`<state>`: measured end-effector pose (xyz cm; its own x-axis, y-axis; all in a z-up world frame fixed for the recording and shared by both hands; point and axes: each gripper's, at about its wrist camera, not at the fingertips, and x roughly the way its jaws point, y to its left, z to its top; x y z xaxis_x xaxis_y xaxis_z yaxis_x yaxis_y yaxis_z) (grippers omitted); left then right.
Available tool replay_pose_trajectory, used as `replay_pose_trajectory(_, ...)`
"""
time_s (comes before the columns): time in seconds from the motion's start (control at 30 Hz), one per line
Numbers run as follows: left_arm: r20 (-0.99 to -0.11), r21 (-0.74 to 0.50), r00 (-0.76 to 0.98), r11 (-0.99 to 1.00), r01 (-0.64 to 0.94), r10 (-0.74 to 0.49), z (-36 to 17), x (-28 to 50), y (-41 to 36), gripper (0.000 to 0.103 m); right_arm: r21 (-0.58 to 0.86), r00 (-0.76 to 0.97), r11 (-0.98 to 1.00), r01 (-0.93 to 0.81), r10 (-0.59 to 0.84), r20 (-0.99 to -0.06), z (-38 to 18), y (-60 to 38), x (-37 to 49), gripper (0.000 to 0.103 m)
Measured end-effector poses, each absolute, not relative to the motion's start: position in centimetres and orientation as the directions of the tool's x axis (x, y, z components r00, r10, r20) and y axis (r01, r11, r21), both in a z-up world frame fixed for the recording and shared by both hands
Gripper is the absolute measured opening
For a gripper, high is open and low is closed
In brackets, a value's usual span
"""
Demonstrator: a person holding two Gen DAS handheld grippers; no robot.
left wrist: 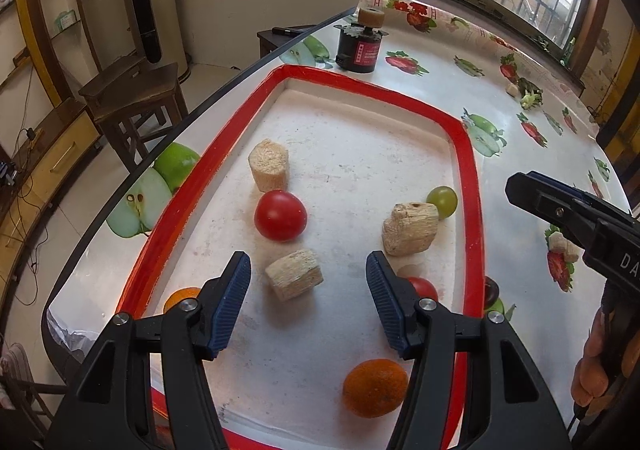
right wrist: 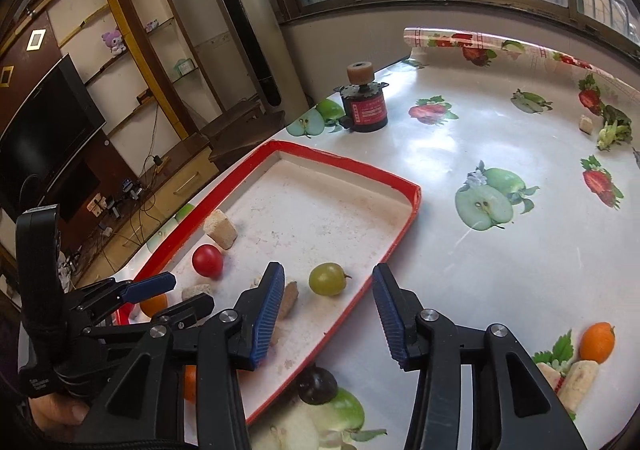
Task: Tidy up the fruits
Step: 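Move both grippers back toward the orange and bread chunks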
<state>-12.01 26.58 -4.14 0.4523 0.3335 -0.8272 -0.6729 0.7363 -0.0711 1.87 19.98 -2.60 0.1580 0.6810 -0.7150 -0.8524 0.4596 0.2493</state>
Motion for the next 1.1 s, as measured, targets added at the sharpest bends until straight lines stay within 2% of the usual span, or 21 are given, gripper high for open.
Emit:
replay_pose_trajectory(0.53,-0.813,-0.096,0.518,0.816,-0.57,0.266,-2.6,-9.4,21.2,0.059,0.261,0.278,0.597,-0.759,0.66,-0.698,-1.4,10.0,4.0,0.05)
replay_pose_trajectory(1.1,-0.833,-0.098,0.53,0.899,-0.427,0.161,-3.3,-5.5,14.5,0.059,0.26,0.363,0.722,-0.641,0.584,-0.726,-3.6,0.9,6.2,0.051)
